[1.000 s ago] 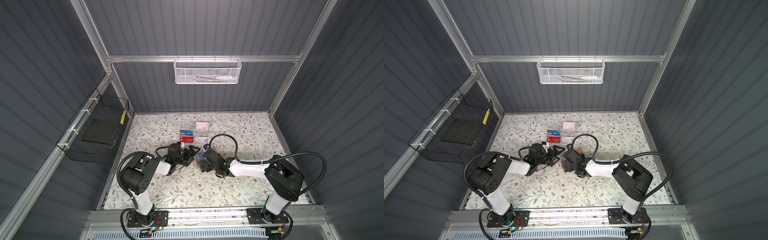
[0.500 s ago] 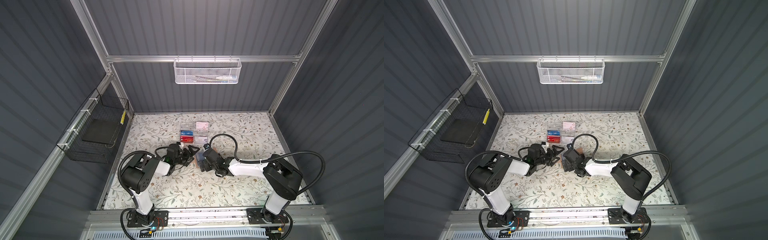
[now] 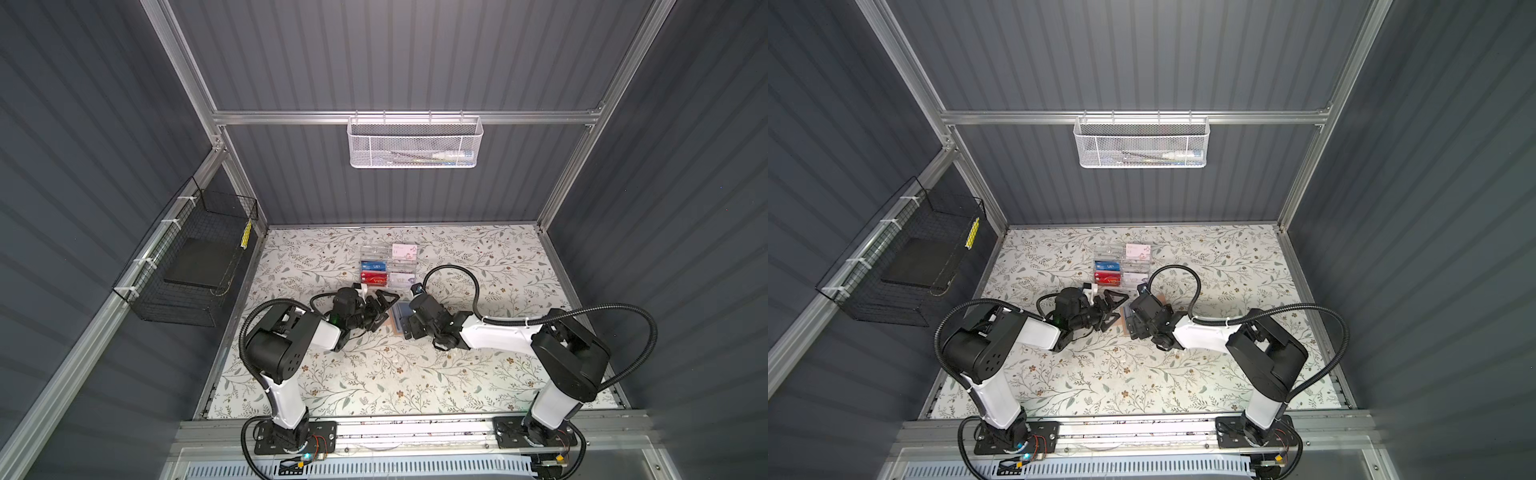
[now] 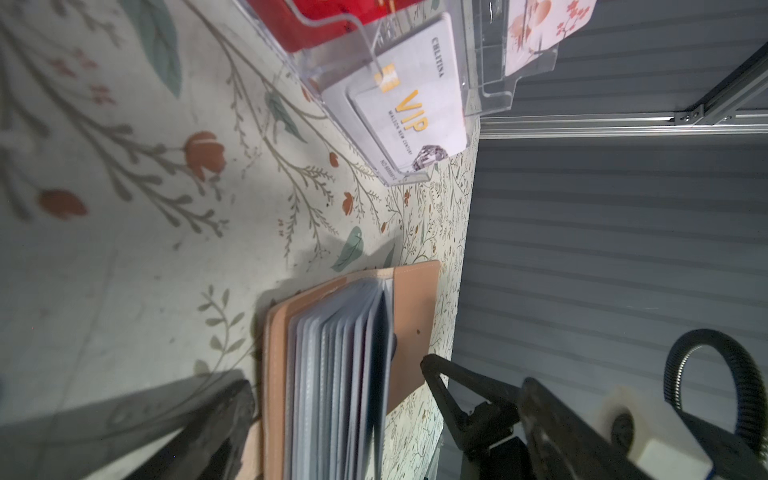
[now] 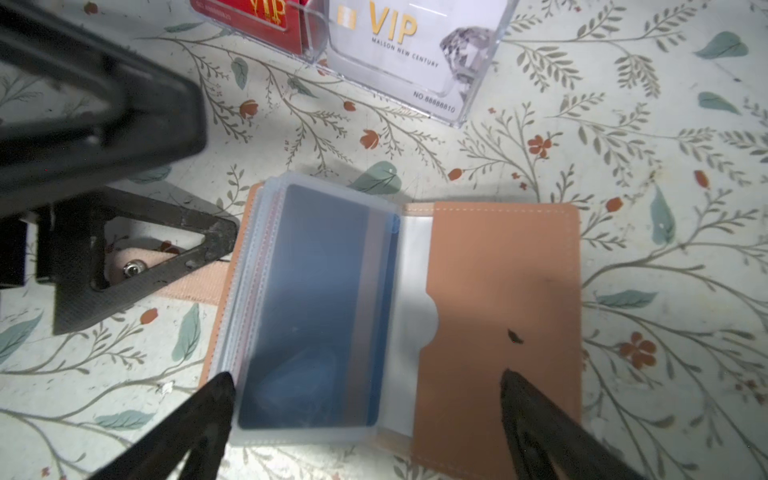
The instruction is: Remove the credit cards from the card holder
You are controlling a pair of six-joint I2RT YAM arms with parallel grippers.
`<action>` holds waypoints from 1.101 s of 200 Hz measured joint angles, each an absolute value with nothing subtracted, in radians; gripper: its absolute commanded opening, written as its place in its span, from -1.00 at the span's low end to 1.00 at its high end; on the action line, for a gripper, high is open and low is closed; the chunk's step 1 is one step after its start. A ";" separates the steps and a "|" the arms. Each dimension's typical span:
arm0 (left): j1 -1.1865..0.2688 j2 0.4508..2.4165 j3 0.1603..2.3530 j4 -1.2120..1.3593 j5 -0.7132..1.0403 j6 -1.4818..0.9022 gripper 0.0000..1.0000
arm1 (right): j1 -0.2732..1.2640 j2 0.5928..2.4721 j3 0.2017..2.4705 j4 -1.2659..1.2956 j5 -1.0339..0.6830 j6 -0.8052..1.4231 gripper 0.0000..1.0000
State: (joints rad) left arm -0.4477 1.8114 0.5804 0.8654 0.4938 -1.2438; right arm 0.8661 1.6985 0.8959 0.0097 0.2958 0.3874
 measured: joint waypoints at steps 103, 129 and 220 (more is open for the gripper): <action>-0.443 1.818 0.580 0.877 0.499 -1.244 1.00 | 0.830 1.642 0.850 0.015 0.292 0.384 0.98; -0.443 1.818 0.580 0.877 0.499 -1.244 1.00 | 0.817 1.610 0.832 0.015 0.293 0.384 0.98; -0.443 1.818 0.580 0.878 0.499 -1.244 1.00 | 0.767 1.565 0.777 0.038 0.291 0.385 0.98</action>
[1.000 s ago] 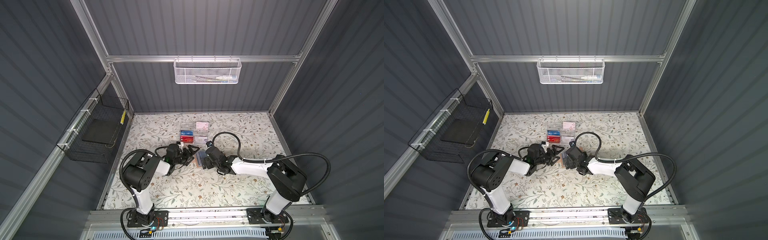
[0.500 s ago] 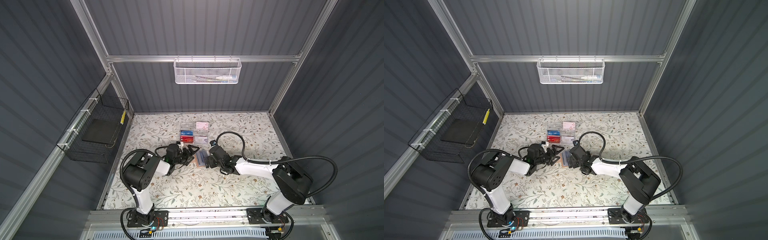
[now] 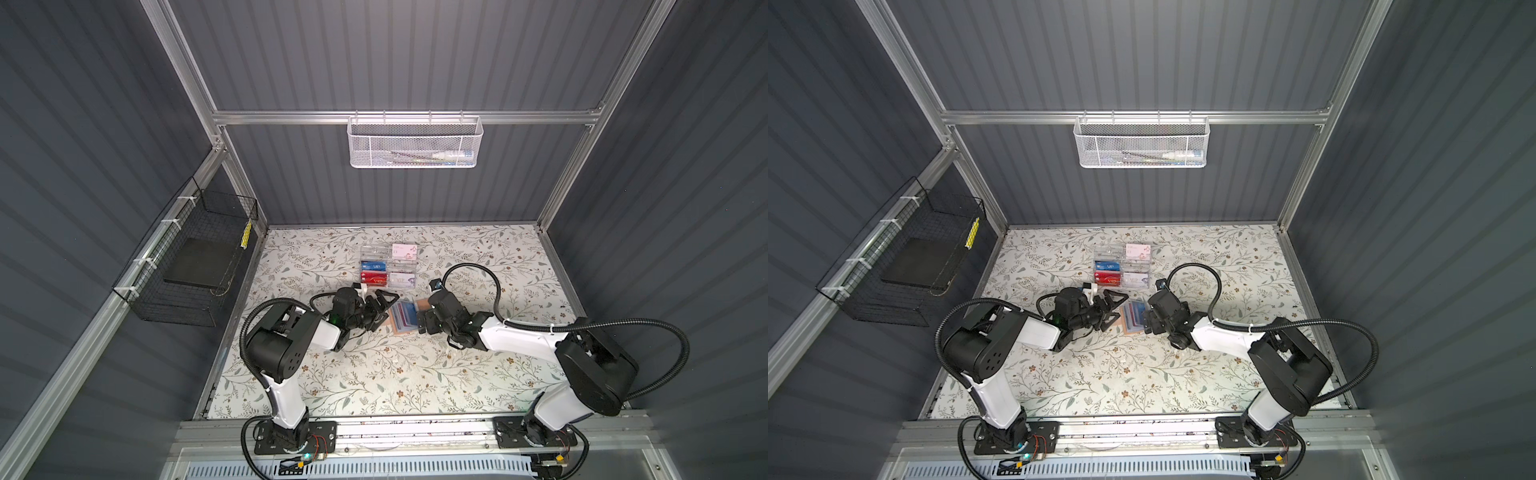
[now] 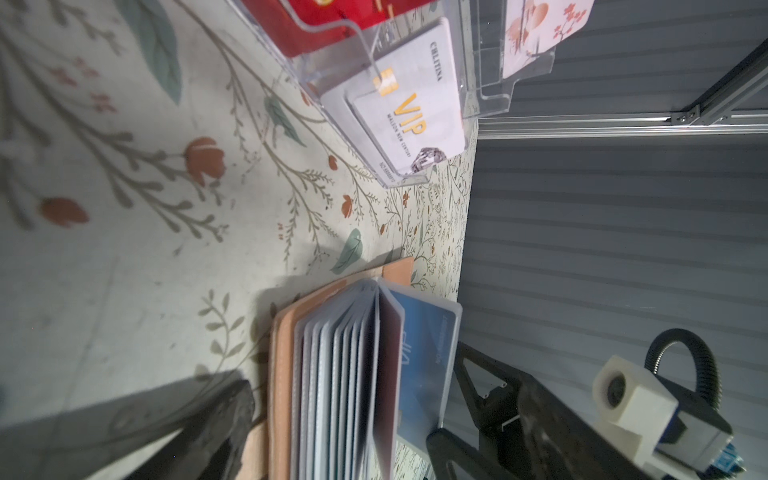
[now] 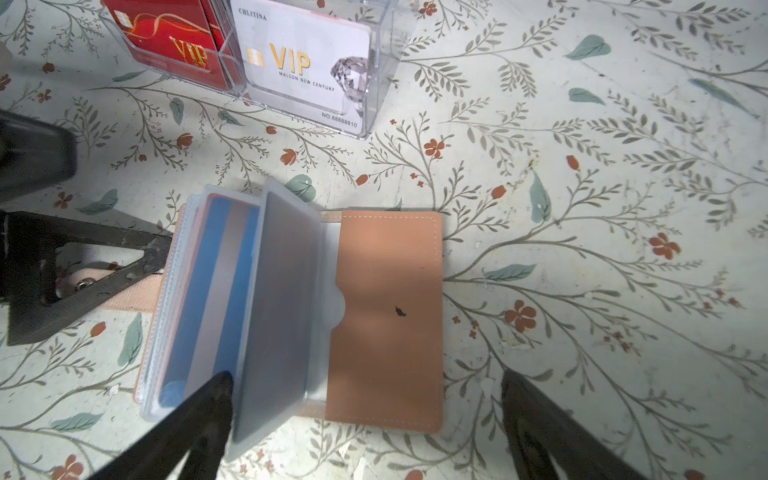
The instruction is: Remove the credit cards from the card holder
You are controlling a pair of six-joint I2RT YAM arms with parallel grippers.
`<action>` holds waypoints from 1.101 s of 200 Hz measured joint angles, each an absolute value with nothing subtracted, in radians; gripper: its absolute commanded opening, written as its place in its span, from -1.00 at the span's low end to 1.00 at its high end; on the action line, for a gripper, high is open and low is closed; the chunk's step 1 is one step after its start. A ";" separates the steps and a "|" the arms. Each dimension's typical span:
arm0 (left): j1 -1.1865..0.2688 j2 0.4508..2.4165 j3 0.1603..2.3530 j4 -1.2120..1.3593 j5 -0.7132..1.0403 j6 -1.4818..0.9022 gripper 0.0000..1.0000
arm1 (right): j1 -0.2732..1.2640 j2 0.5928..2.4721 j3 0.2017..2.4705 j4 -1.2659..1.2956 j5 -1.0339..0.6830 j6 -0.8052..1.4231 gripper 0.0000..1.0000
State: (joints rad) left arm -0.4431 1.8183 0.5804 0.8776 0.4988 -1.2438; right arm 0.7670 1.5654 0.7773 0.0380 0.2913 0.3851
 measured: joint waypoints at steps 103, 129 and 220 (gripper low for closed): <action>-0.441 1.824 0.581 0.886 0.510 -1.242 1.00 | 0.696 1.556 0.728 0.038 0.291 0.392 0.98; -0.438 1.795 0.582 0.832 0.517 -1.231 1.00 | 0.682 1.556 0.725 0.037 0.290 0.394 0.98; -0.448 1.482 0.675 0.435 0.517 -1.148 1.00 | 0.643 1.391 0.630 0.144 0.086 0.445 0.98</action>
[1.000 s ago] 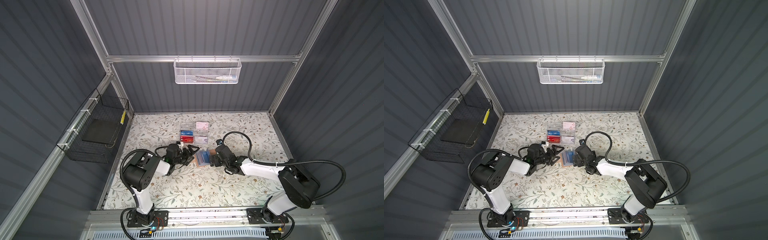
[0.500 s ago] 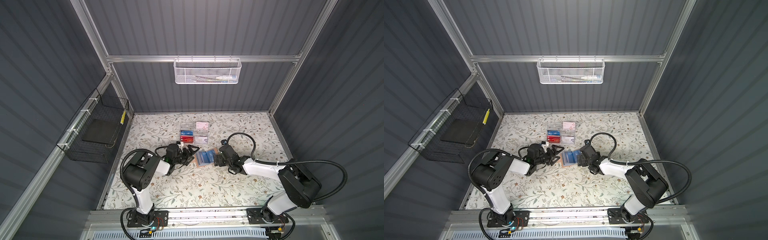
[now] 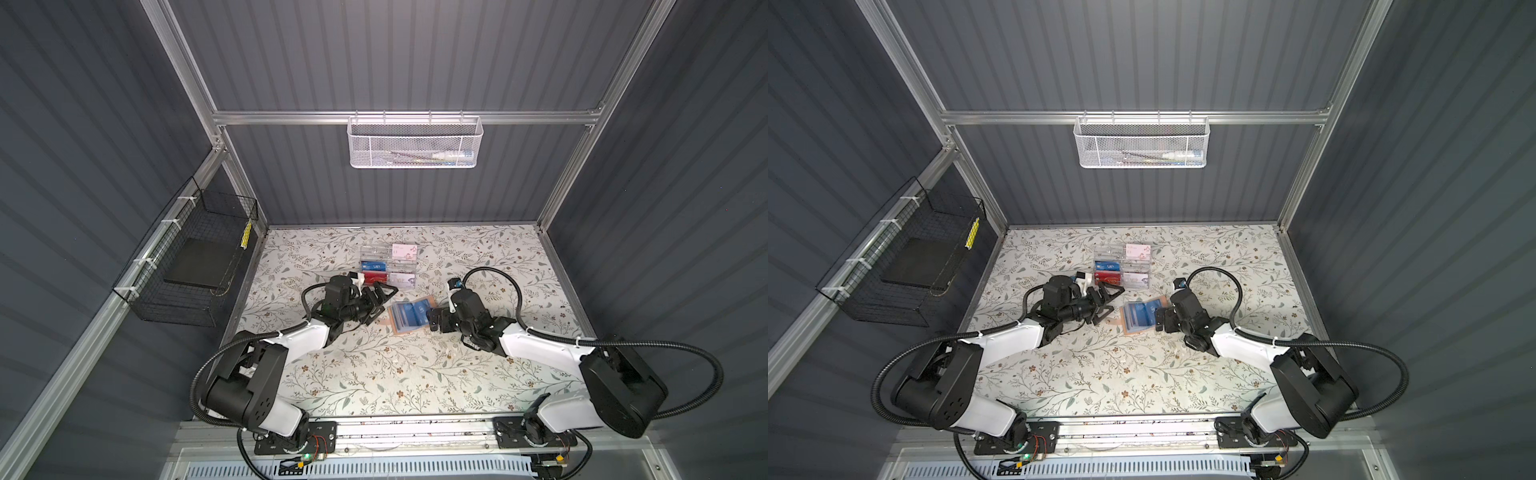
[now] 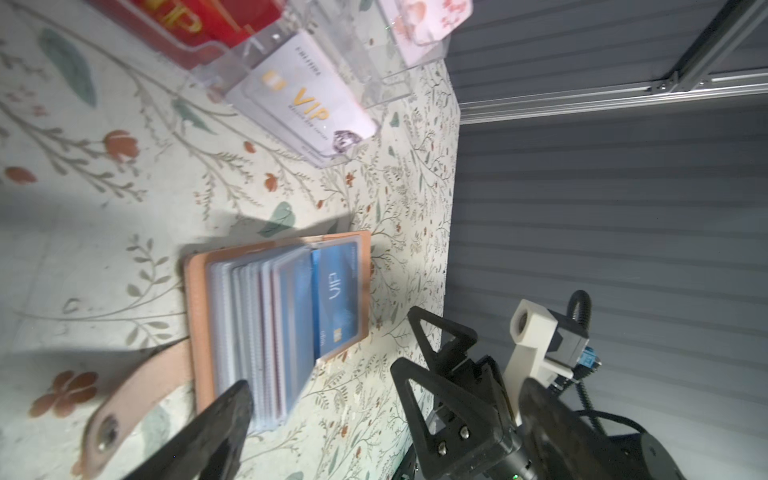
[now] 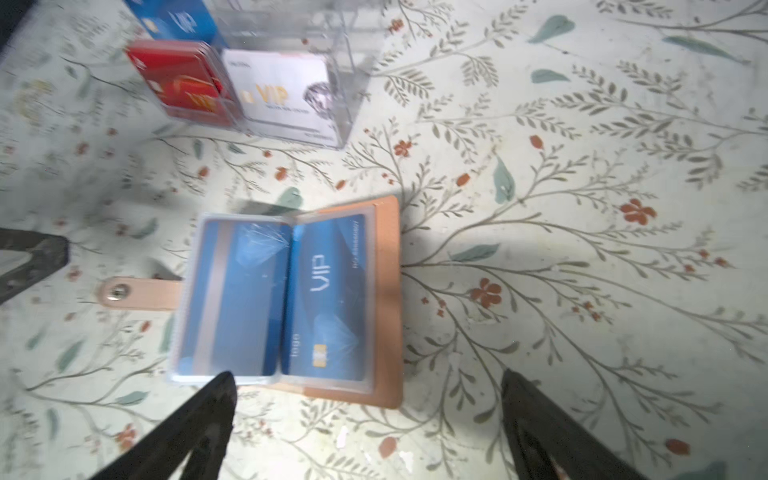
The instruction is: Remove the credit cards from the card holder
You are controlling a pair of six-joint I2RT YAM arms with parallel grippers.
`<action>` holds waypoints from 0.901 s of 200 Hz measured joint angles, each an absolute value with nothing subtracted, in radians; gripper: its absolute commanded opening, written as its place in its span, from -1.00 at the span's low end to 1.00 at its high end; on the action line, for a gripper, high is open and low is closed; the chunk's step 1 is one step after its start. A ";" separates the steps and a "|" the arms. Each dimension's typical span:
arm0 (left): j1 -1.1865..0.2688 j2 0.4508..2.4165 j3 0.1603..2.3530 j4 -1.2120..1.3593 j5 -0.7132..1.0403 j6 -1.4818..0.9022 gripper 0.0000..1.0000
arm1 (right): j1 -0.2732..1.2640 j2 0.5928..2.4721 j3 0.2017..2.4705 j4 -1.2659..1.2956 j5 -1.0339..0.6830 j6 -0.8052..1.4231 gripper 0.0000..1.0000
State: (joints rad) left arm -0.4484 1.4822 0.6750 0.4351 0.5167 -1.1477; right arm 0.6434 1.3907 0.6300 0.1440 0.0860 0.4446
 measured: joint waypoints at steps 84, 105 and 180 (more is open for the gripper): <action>-0.617 1.691 0.904 0.443 0.501 -1.203 1.00 | 0.602 1.349 0.554 0.278 -0.141 0.519 0.98; -0.620 1.731 0.904 0.451 0.490 -1.217 1.00 | 0.596 1.352 0.520 0.302 -0.171 0.540 0.98; -0.601 1.854 0.857 0.574 0.478 -1.277 1.00 | 0.595 1.455 0.516 0.434 -0.251 0.573 0.98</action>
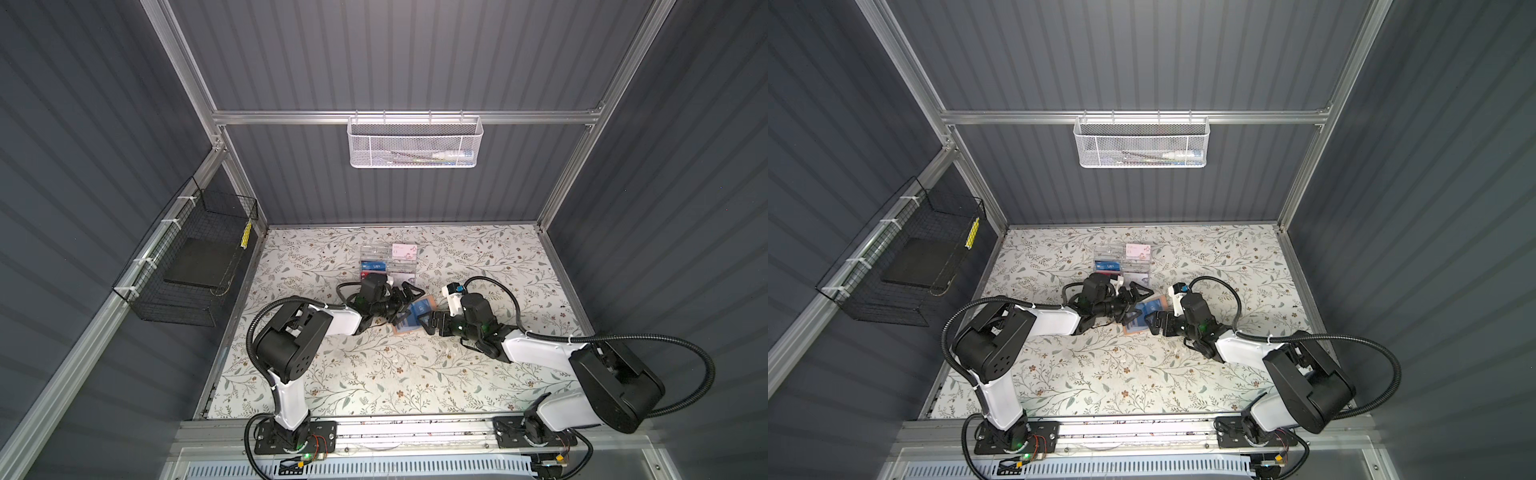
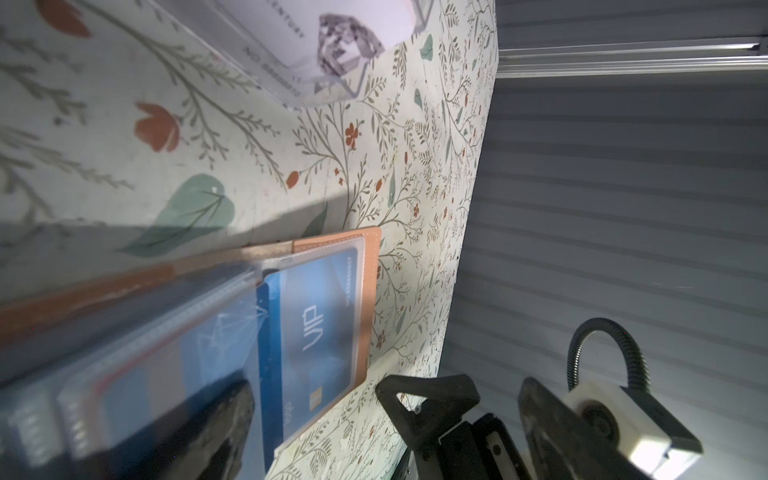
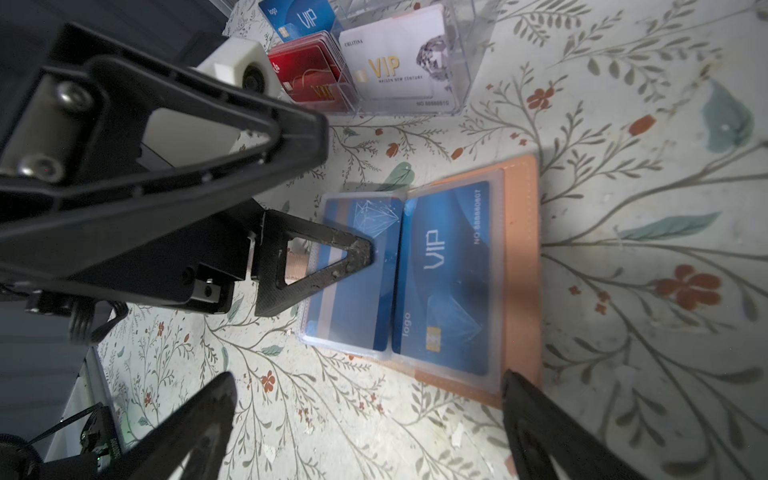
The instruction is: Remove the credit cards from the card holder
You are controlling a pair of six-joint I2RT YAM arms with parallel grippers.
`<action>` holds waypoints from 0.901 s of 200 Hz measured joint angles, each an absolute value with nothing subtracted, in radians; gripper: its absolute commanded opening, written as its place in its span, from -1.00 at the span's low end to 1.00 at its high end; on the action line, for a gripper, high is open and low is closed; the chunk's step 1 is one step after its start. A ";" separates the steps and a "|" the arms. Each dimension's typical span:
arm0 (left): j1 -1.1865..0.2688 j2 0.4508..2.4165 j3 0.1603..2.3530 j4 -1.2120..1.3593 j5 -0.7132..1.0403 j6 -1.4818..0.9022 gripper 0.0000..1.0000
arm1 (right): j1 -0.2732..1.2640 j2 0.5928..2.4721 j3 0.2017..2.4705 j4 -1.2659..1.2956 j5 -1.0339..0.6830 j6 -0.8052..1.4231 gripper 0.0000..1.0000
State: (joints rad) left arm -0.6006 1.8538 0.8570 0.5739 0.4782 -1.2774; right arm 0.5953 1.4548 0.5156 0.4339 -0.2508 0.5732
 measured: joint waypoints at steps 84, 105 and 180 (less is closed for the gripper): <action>-0.576 1.864 0.822 0.658 0.495 -1.287 1.00 | 0.566 1.612 0.516 0.570 -0.289 0.611 0.98; -0.569 1.864 0.822 0.660 0.500 -1.287 1.00 | 0.551 1.637 0.515 0.620 -0.304 0.630 0.98; -0.569 1.864 0.877 0.562 0.501 -1.287 1.00 | 0.542 1.650 0.491 0.691 -0.320 0.656 0.98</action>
